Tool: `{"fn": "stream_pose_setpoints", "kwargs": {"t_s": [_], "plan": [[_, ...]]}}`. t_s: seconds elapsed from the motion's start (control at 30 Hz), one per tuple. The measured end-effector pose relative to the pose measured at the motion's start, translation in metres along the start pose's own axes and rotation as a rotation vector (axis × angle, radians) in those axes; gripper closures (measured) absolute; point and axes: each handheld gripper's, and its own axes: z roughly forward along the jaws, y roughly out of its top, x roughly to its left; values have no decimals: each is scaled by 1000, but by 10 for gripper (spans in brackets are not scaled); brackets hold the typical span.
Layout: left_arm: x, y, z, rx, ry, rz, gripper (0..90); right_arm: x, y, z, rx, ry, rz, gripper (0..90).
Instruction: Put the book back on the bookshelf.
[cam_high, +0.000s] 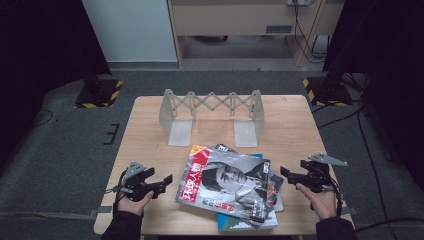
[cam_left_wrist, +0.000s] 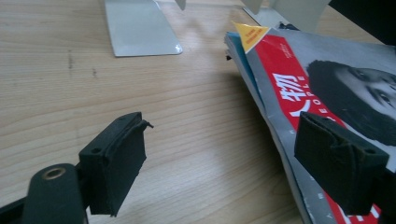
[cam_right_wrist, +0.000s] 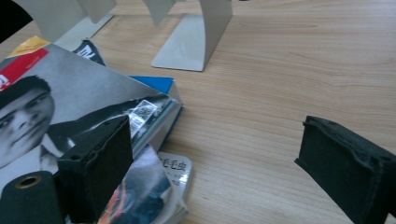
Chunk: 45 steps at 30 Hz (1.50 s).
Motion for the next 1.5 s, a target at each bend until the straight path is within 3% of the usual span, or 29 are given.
{"fn": "stream_pose_setpoints", "kwargs": {"t_s": [0.37, 0.5, 0.6, 0.87, 1.1, 1.4, 1.5], "plan": [[-17, -4, 12, 31, -75, 36, 164, 20, -1, 5, 17, 63, -28, 98], [-24, -6, 15, 43, -107, 33, 177, 32, -2, 9, 12, 101, -31, 97], [-29, -8, 20, 70, -122, 53, 185, 40, -3, 13, 13, 130, -32, 92], [-32, -10, 27, 111, -154, 53, 227, 55, -8, 21, 34, 151, -69, 89], [-32, -13, 33, 138, -176, 31, 240, 62, -14, 29, 60, 167, -99, 81], [-32, -18, 45, 168, -278, -49, 208, 67, -19, 35, 76, 190, -109, 77], [-31, -18, 46, 167, -286, -49, 208, 68, -19, 36, 70, 189, -116, 77]]}}
